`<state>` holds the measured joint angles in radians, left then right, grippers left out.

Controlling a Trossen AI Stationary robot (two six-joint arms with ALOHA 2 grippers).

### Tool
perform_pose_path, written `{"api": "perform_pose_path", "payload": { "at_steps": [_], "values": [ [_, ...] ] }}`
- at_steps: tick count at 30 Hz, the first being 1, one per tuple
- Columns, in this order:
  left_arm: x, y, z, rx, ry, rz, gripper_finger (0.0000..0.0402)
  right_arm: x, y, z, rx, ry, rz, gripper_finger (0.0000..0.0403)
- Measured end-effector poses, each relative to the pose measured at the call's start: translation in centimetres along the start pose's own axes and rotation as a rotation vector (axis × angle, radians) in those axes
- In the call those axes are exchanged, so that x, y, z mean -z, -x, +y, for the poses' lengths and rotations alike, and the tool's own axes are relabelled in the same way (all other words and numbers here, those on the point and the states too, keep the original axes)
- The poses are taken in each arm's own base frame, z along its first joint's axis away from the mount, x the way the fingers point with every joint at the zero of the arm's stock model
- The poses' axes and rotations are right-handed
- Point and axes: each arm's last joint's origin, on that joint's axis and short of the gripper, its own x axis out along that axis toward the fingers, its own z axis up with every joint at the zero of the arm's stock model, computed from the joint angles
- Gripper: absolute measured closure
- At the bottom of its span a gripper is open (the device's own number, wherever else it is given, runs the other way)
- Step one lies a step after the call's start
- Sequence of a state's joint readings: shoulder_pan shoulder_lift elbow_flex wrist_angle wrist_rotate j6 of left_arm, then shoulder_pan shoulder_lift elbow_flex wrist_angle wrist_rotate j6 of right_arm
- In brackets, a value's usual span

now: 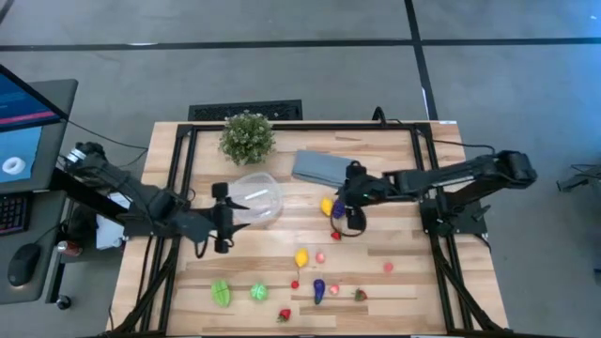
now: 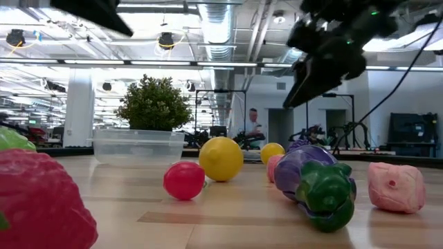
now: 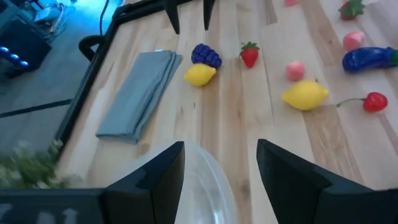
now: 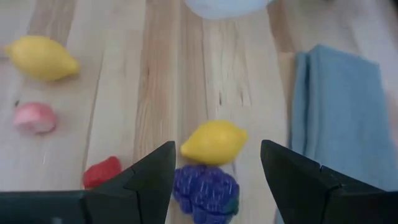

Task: Pick and placing Produce into tupperware
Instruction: Put the left lemon into the transparent bin

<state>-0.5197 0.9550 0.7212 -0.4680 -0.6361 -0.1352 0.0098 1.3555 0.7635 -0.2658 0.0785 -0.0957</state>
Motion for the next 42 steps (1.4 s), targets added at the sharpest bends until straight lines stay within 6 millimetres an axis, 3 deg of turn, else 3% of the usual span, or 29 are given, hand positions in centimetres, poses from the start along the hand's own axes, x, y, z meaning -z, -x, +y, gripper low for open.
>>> {"api": "perform_pose_path", "payload": {
  "at_steps": [4, 9, 19, 30, 42],
  "values": [
    [2.7, 0.4, -0.3, 0.018, 0.049, -0.057, 0.0209, -1.3, -1.2, -0.6, -0.014, -0.033, 0.038, 0.0143],
    [4.4, 1.2, -0.8, 0.025, 0.078, -0.088, 0.0209, -2.8, -2.3, -1.3, -0.015, -0.070, 0.131, 0.0143],
    [5.1, 3.0, -2.3, 0.011, 0.047, -0.165, 0.0209, -3.7, -5.9, -1.6, -0.048, -0.076, 0.313, 0.0143],
    [6.3, 4.3, -3.0, -0.036, 0.053, -0.194, 0.0209, -3.3, -6.2, -3.2, -0.069, -0.273, 0.345, 0.0143],
    [6.8, 4.9, -3.2, -0.040, 0.051, -0.213, 0.0209, -2.6, -7.2, -3.1, -0.104, -0.364, 0.417, 0.0143]
  ]
}}
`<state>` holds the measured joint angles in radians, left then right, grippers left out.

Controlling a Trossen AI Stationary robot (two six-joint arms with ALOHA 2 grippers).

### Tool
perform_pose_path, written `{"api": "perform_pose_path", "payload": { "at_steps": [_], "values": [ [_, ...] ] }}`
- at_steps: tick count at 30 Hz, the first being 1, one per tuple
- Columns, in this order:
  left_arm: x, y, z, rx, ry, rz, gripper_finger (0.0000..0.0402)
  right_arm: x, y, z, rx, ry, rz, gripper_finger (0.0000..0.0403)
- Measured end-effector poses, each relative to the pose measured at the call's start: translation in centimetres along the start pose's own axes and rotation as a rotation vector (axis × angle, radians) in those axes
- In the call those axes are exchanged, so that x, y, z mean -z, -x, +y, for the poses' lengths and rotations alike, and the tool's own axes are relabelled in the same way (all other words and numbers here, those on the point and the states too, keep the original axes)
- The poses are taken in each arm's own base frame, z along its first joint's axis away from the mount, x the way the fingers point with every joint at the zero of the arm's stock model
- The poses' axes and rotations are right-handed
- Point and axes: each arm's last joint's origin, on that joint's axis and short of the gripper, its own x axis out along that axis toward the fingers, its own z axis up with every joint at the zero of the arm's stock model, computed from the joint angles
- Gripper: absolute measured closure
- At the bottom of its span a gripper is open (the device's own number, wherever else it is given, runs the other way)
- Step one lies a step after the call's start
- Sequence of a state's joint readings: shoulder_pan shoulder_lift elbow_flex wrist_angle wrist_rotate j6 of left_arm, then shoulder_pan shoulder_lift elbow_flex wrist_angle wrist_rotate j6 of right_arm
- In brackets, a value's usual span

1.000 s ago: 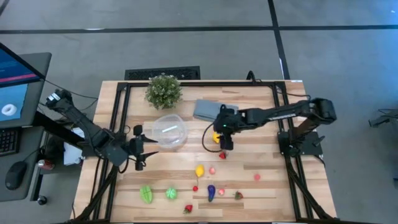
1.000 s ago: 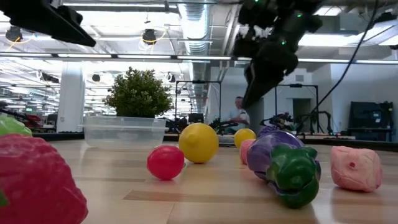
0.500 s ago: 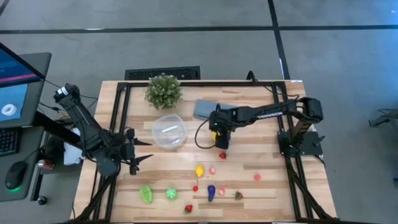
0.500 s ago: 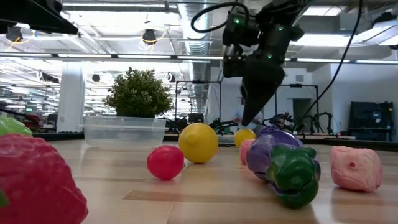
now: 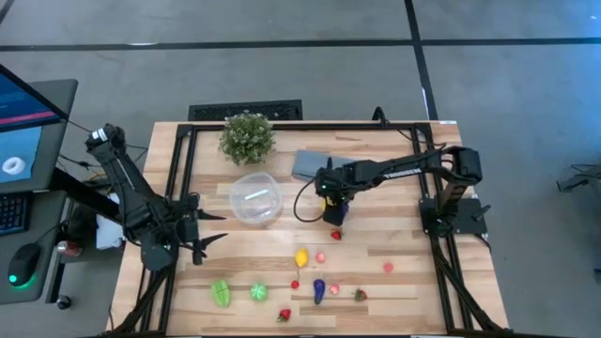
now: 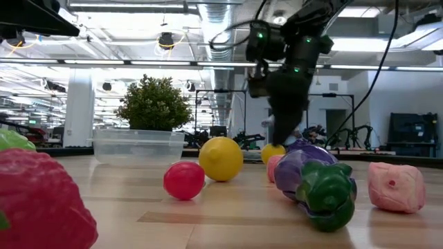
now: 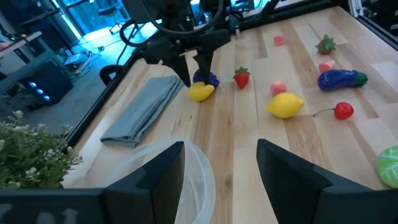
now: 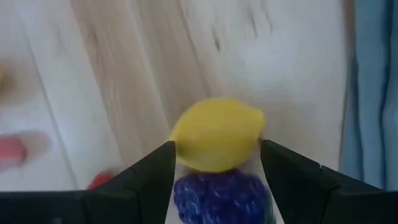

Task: Pick and placing Produce into tupperware
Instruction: Put the left lemon into the transparent bin

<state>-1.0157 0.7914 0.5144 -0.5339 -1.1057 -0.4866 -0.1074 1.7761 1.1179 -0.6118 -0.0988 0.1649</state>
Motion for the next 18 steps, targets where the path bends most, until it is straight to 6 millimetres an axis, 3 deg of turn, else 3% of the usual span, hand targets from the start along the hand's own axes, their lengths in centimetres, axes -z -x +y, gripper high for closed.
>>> {"api": "perform_pose_path", "payload": {
  "at_steps": [6, 18],
  "values": [
    [0.03, 0.09, -0.06, 0.001, 0.007, -0.004, 0.0209, -0.85, -0.82, 0.15, -0.003, 0.007, 0.001, 0.0143],
    [0.20, 0.00, -0.21, -0.001, 0.011, 0.006, 0.0209, -0.50, -0.60, 0.13, 0.001, 0.033, 0.054, 0.0143]
  ]
}}
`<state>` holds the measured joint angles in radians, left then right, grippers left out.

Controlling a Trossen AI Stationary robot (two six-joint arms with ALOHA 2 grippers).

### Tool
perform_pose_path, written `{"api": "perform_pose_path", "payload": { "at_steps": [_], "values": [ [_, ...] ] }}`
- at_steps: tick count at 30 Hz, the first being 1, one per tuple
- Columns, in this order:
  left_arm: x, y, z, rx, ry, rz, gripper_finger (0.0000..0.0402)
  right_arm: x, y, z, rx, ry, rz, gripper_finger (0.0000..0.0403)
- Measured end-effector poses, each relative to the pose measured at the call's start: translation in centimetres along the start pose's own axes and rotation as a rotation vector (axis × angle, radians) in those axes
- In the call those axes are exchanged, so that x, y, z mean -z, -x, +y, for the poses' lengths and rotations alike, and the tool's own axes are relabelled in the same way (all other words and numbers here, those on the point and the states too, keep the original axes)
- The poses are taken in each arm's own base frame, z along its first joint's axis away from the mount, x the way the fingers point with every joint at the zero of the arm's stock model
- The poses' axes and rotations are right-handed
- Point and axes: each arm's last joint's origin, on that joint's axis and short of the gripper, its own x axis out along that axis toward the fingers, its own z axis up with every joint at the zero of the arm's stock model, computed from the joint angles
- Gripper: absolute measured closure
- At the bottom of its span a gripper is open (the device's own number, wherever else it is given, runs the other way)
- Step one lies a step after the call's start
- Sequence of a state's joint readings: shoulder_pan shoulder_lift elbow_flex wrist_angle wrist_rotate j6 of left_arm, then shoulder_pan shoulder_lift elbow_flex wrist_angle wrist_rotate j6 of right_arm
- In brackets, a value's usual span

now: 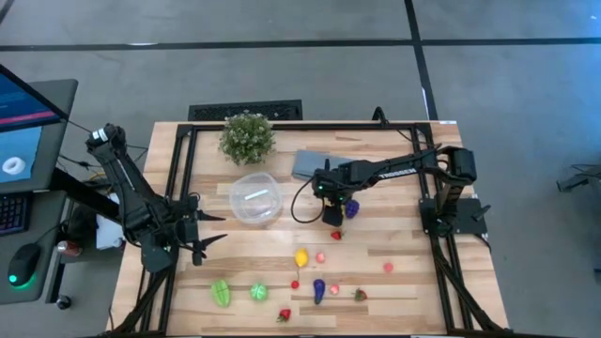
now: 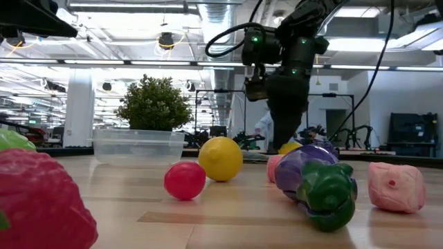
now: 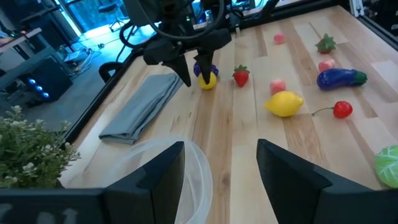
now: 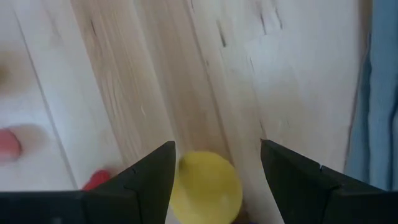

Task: Pick and placing Produce into tupperware
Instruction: Put the left lemon into the transparent bin

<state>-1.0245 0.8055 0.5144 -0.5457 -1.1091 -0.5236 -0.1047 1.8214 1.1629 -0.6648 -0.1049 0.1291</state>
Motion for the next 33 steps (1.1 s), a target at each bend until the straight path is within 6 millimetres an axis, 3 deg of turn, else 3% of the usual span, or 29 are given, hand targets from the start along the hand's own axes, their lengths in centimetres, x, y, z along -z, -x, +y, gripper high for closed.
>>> {"api": "perform_pose_path", "payload": {
  "at_steps": [19, 33],
  "values": [
    [-0.01, 0.00, -0.01, 0.001, 0.016, 0.000, 0.0209, 0.59, 0.09, 0.15, -0.001, 0.151, 0.055, 0.0142],
    [-0.02, 0.00, 0.00, 0.001, 0.021, -0.001, 0.0209, 0.92, 0.04, 0.05, 0.017, 0.122, 0.088, 0.0142]
  ]
}}
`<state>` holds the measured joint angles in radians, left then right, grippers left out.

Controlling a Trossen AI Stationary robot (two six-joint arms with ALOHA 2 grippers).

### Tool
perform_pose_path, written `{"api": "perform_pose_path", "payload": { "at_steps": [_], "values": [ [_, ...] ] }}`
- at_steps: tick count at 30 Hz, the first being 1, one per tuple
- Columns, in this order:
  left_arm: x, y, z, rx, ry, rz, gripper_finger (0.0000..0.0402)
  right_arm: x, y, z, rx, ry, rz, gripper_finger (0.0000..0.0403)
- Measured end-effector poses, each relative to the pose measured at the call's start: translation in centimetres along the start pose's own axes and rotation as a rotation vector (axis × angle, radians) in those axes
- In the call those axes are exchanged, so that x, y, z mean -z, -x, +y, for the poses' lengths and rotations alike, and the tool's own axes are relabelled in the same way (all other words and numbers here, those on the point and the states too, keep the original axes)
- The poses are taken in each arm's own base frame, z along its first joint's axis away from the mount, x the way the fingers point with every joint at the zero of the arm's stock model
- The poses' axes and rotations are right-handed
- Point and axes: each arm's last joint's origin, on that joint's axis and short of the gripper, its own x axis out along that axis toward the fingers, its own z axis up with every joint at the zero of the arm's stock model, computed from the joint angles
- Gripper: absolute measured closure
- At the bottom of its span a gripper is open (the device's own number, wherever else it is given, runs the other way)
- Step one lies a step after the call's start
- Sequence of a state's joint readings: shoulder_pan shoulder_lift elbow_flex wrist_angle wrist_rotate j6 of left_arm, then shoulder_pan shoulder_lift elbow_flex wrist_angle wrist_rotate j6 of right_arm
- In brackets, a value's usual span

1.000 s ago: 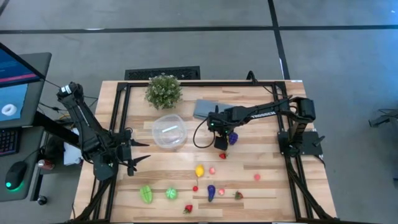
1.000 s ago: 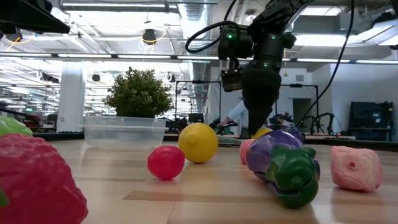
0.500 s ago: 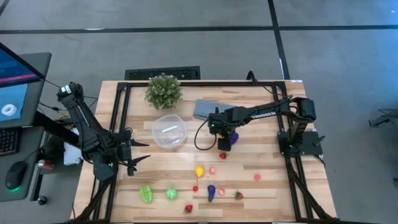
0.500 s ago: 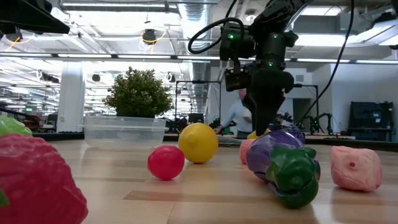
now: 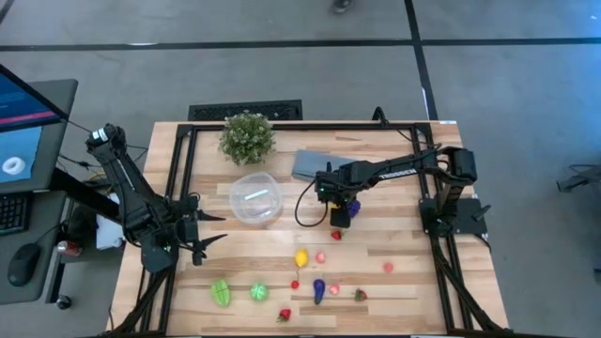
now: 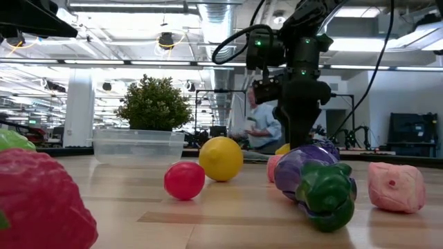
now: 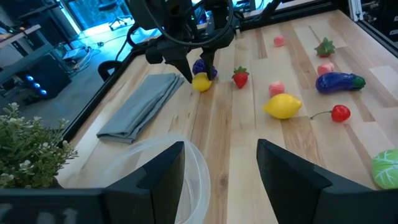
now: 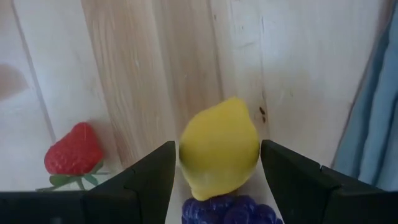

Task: Pick and placing Produce into tupperware
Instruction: Put the left lemon into the transparent bin

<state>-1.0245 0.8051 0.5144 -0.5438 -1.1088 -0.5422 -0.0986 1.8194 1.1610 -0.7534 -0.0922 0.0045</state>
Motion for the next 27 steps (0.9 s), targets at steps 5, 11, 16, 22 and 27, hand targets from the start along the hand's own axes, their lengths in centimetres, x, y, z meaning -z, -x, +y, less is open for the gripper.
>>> {"api": "perform_pose_path", "payload": {
  "at_steps": [5, 11, 16, 22, 27],
  "values": [
    [0.00, 0.00, 0.00, -0.001, 0.000, 0.000, 0.0209, -0.02, -0.01, 0.00, 0.001, -0.005, -0.002, 0.0142],
    [-0.01, 0.00, 0.01, -0.003, 0.004, -0.002, 0.0209, 0.40, -0.59, -0.05, 0.003, -0.014, 0.007, 0.0142],
    [-0.01, 0.00, 0.01, -0.005, 0.003, -0.003, 0.0209, 0.38, -0.59, -0.04, 0.003, -0.020, 0.004, 0.0142],
    [-0.01, 0.00, 0.01, -0.005, 0.004, -0.003, 0.0209, 0.33, -0.60, -0.04, 0.003, -0.020, -0.001, 0.0142],
    [-0.01, 0.00, 0.01, -0.005, 0.004, -0.003, 0.0209, 0.33, -0.60, -0.04, 0.003, -0.021, -0.001, 0.0142]
  ]
}}
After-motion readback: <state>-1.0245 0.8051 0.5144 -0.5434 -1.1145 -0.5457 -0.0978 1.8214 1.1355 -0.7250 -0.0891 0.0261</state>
